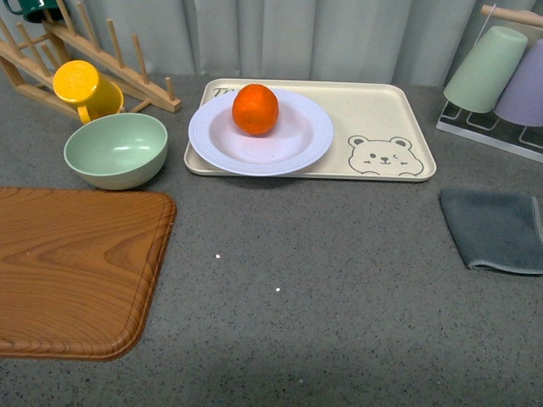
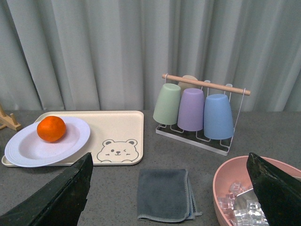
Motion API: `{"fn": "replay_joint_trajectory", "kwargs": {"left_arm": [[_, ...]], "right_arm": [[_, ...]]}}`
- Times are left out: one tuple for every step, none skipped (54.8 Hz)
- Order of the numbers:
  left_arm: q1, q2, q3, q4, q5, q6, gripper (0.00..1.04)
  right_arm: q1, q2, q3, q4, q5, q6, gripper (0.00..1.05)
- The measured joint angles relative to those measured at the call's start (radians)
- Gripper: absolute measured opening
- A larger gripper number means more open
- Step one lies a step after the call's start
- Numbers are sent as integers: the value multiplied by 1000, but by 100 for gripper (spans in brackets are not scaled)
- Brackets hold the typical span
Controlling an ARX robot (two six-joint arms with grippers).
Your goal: Place orange and plate with both arms
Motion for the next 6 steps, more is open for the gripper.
{"fn": "replay_joint_trajectory", "kwargs": {"left_arm": [[0,0,0,0,0,0,98],[0,0,0,0,0,0,98],[0,0,0,0,0,0,98],[0,0,0,0,0,0,98],[0,0,0,0,0,0,98],[0,0,0,0,0,0,98]], "right_arm": [[0,0,0,0,0,0,96],[0,0,0,0,0,0,96],[0,0,0,0,0,0,96],[0,0,0,0,0,0,96],[0,0,0,0,0,0,96],[0,0,0,0,0,0,96]]}}
